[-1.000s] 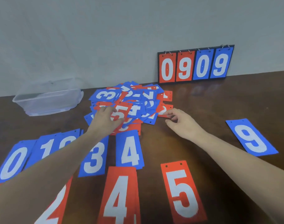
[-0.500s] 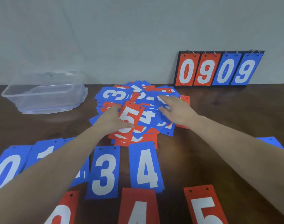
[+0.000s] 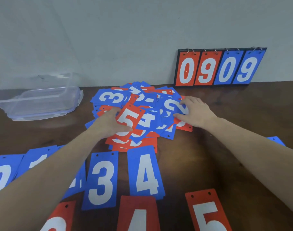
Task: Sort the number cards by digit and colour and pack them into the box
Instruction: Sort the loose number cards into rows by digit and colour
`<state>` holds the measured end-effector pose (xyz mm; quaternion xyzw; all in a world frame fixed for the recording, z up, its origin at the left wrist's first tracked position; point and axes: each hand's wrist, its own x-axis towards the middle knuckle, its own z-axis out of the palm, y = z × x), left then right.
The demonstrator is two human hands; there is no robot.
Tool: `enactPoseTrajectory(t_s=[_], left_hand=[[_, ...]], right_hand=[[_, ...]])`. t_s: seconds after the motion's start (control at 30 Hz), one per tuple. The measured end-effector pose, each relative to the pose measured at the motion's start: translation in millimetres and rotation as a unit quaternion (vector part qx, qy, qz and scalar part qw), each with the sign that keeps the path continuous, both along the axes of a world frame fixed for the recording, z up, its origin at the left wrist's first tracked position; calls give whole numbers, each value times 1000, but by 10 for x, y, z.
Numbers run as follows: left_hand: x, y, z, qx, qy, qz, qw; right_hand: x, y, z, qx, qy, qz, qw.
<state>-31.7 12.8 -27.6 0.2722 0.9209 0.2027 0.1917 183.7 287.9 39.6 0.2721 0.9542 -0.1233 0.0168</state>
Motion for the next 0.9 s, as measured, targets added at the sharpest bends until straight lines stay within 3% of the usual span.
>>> enactPoseTrajectory(t_s=[0.07,0.13,0.27,0.4,0.53,0.73,0.83,0.9], left_hand=[[101,-20,113,11,-12,11,1000],[259,-41,274,27,-16,15,999],[489,-70,454,67,-30,20,997],[707,-69,597,92,-8,11,996],[822,-84,739,165,-27,62,984],[1044,-129,919,302,-120,118,938],[1206,-179,921,309,-151,121,931],[1305,-218,918,307,-166,121,929]], right_hand=[[-64,2,-8,-67,-20,-22,997],[-57,41,-18,-75,-10,-40,996],[70,129,-13,-67,33,-85,994],[284,192,-105,-153,79,-126,977],[546,86,-50,-174,145,-132,965],[914,-216,50,-356,257,-179,880],[1101,-328,49,-433,273,-176,841],[1156,-371,13,-440,280,-147,840]])
